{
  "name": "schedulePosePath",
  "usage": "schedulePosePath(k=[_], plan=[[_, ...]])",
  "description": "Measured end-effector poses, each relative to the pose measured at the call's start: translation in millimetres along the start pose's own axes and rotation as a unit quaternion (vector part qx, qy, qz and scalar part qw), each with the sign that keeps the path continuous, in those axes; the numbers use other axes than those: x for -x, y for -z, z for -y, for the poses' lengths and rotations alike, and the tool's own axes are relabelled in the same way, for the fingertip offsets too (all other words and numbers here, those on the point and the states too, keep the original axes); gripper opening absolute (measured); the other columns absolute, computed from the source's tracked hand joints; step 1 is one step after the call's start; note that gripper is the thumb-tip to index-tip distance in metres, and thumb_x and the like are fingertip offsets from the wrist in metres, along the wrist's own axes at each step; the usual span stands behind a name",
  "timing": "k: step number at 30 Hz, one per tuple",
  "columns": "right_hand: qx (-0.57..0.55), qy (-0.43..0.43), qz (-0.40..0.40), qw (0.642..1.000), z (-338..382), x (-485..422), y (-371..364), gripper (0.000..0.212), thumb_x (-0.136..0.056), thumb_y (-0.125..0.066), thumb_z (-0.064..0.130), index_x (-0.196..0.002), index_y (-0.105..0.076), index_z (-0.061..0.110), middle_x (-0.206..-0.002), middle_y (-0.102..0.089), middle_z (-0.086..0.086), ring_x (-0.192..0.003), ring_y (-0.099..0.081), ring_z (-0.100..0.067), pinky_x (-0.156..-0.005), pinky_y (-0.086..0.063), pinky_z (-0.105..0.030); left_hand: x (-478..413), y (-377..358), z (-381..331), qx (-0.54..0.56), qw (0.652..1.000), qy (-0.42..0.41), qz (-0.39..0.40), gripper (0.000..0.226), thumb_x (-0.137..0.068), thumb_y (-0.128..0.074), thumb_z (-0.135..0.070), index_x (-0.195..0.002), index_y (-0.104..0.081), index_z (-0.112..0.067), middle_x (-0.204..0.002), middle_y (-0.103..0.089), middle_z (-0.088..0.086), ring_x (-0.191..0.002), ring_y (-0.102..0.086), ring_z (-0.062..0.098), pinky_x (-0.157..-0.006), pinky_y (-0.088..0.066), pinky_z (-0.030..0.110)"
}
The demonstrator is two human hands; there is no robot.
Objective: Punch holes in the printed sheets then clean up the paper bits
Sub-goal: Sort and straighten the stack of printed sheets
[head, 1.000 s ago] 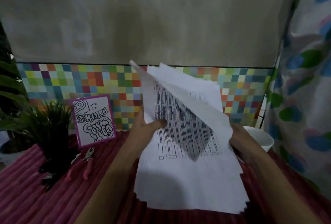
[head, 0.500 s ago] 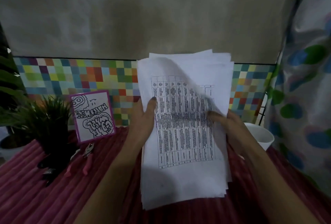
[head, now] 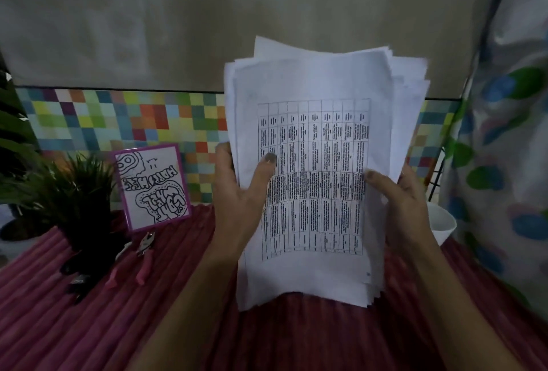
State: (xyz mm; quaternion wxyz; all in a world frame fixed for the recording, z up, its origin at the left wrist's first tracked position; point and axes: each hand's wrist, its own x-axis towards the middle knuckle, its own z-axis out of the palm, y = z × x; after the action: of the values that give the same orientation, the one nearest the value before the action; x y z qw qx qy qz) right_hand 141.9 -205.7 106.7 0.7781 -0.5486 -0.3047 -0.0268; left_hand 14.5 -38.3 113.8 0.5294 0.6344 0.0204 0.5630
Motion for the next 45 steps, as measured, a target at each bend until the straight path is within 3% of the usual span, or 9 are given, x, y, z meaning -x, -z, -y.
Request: schedulePosePath(k=[7, 16, 20, 24, 27, 30, 35, 39, 45], plan=[[0.019, -0.058, -0.011, 0.998, -18.4, 25.7, 14.9, 0.032, -0.087, -0.048, -0.011, -0.098, -0.070, 0.011, -0.090, -0.075, -0.001, -0.087, -0.069, -0.021, -0.076, -0.054, -0.037, 16.2, 7.6, 18.3, 0.016, 0.997, 0.072, 0.032, 0.030, -0.085, -0.073, -0.032, -0.113, -0.062, -0.029, -0.109, -0.071, -0.015, -0.109, -0.066, 0.005, -0.091, -0.051, 0.021], [0.032, -0.127, 0.003, 0.991, -36.2, 36.5, 14.7, 0.029, -0.086, -0.057, -0.003, -0.104, -0.069, 0.016, -0.103, -0.075, -0.004, -0.101, -0.069, -0.030, -0.082, -0.054, -0.044, 32.1, 17.7, 28.3, -0.018, 0.974, 0.181, 0.133, 0.018, -0.088, -0.070, -0.012, -0.094, -0.068, -0.029, -0.087, -0.074, -0.022, -0.083, -0.069, -0.006, -0.064, -0.048, 0.005], [0.157, 0.175, -0.066, 0.970, 18.7, 6.6, 6.9, 0.074, -0.083, -0.074, 0.028, -0.142, -0.036, 0.005, -0.140, -0.049, -0.012, -0.131, -0.047, -0.026, -0.106, -0.042, -0.041, 31.9, 20.8, 26.3, -0.010, 0.974, 0.181, 0.135, 0.021, -0.087, -0.071, -0.008, -0.095, -0.069, -0.027, -0.088, -0.075, -0.019, -0.084, -0.071, -0.001, -0.064, -0.050, 0.007], [0.431, 0.459, 0.003, 0.777, 114.4, -25.7, -41.0, 0.073, -0.090, -0.059, 0.032, -0.148, -0.029, -0.001, -0.152, -0.030, -0.019, -0.143, -0.027, -0.034, -0.114, -0.021, -0.059, 33.5, 20.3, 21.7, -0.006, 0.972, 0.190, 0.139, 0.024, -0.087, -0.070, -0.004, -0.089, -0.066, -0.029, -0.079, -0.073, -0.025, -0.077, -0.069, -0.006, -0.060, -0.049, 0.005], [0.567, 0.360, 0.190, 0.716, 134.0, -53.2, -82.6, 0.076, -0.087, -0.043, 0.059, -0.149, -0.035, 0.015, -0.148, -0.045, -0.010, -0.136, -0.040, -0.029, -0.114, -0.024, -0.055, 33.9, 21.5, 24.4, -0.004, 0.969, 0.195, 0.149, 0.020, -0.086, -0.071, -0.005, -0.096, -0.070, -0.022, -0.088, -0.077, -0.012, -0.082, -0.072, 0.004, -0.064, -0.052, 0.010], [0.565, 0.290, 0.306, 0.709, 127.5, -54.0, -106.5, 0.056, -0.083, -0.047, 0.052, -0.131, -0.053, 0.023, -0.120, -0.065, -0.004, -0.104, -0.059, -0.024, -0.092, -0.047, -0.041, 34.0, 21.9, 18.9, 0.019, 0.966, 0.201, 0.159, 0.026, -0.084, -0.072, -0.003, -0.097, -0.070, -0.024, -0.095, -0.077, -0.006, -0.088, -0.073, 0.008, -0.069, -0.053, 0.014], [0.540, 0.308, 0.301, 0.723, 119.4, -48.0, -118.2, 0.045, -0.083, -0.052, 0.025, -0.128, -0.050, 0.021, -0.112, -0.061, 0.000, -0.096, -0.055, -0.021, -0.079, -0.047, -0.036, 28.3, 26.5, 14.3, 0.044, 0.958, 0.204, 0.199, 0.036, -0.085, -0.073, -0.006, -0.086, -0.076, -0.042, -0.094, -0.076, -0.014, -0.090, -0.071, 0.004, -0.072, -0.053, 0.013], [0.559, 0.313, 0.317, 0.699, 113.7, -43.6, -128.1, 0.036, -0.082, -0.048, 0.013, -0.117, -0.053, 0.019, -0.087, -0.049, 0.005, -0.077, -0.050, -0.020, -0.060, -0.036, -0.029, 23.9, 22.9, 15.4, 0.031, 0.966, 0.180, 0.184, 0.029, -0.088, -0.069, -0.011, -0.114, -0.068, -0.021, -0.109, -0.074, -0.004, -0.103, -0.070, 0.012, -0.083, -0.055, 0.021], [0.599, 0.200, 0.303, 0.713, 132.3, -80.6, -72.8, 0.004, -0.075, -0.060, 0.008, -0.078, -0.058, 0.007, -0.067, -0.058, -0.011, -0.066, -0.052, -0.024, -0.059, -0.042, -0.035, 23.5, 23.6, 17.9, -0.015, 0.986, 0.138, 0.098, 0.015, -0.090, -0.068, -0.012, -0.104, -0.070, -0.013, -0.101, -0.075, 0.002, -0.096, -0.070, 0.011, -0.083, -0.056, 0.023]])
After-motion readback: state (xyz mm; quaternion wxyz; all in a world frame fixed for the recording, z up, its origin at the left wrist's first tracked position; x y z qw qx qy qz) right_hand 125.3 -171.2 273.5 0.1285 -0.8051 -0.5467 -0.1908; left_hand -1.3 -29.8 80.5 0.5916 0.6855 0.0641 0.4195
